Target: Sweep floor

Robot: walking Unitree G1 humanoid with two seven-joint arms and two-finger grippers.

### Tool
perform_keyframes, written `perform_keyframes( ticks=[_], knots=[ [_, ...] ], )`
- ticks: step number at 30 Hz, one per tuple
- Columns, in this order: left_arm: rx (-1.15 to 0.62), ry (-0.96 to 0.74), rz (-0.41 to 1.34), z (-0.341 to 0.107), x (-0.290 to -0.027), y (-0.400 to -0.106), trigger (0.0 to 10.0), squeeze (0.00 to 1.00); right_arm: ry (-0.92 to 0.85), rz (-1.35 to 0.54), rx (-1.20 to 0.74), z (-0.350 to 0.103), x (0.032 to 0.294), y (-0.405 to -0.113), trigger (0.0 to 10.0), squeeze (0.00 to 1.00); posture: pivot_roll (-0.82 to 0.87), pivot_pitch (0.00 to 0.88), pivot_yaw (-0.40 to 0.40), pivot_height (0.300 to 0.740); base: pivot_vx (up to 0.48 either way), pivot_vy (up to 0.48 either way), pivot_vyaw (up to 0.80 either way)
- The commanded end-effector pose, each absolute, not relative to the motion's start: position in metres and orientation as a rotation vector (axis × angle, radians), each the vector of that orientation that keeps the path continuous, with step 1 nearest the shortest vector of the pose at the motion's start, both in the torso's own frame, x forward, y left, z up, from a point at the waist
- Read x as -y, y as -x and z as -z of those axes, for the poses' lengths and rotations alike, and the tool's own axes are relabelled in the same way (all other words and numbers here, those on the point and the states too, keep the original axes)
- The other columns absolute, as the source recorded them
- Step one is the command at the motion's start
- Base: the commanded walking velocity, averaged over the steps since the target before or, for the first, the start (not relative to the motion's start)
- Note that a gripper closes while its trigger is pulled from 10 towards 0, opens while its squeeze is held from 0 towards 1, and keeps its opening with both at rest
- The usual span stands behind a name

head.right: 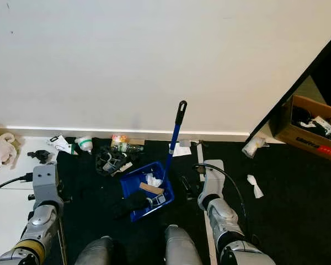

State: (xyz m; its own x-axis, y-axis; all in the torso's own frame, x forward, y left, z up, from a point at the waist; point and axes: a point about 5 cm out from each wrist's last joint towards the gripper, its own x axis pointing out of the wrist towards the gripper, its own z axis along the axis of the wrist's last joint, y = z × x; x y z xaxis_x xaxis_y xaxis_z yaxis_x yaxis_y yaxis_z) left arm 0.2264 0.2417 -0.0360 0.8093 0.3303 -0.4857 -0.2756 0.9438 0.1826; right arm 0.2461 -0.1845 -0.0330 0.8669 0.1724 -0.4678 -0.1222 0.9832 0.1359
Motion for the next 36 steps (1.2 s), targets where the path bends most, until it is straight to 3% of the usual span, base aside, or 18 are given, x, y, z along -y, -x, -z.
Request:
perform_keyframes(
  ticks=[1, 36],
  knots=[
    [-0.621, -0.071, -0.329, 0.0507, -0.2346, -0.2103, 10.0, 0.00, -0.114, -0.142, -0.507, 0.0359, 0.1869, -0.2415, 10.0, 0.00, 0.00, 0.088, -0.029, 0.740, 0.000, 0.000, 0.00],
    [-0.626, 0.009, -0.340, 0.0517, -0.2314, -0.2117, 10.0, 0.00, -0.116, -0.146, -0.533, 0.0367, 0.1902, -0.2418, 10.0, 0.00, 0.00, 0.068, -0.035, 0.740, 0.000, 0.000, 0.00]
  ],
)
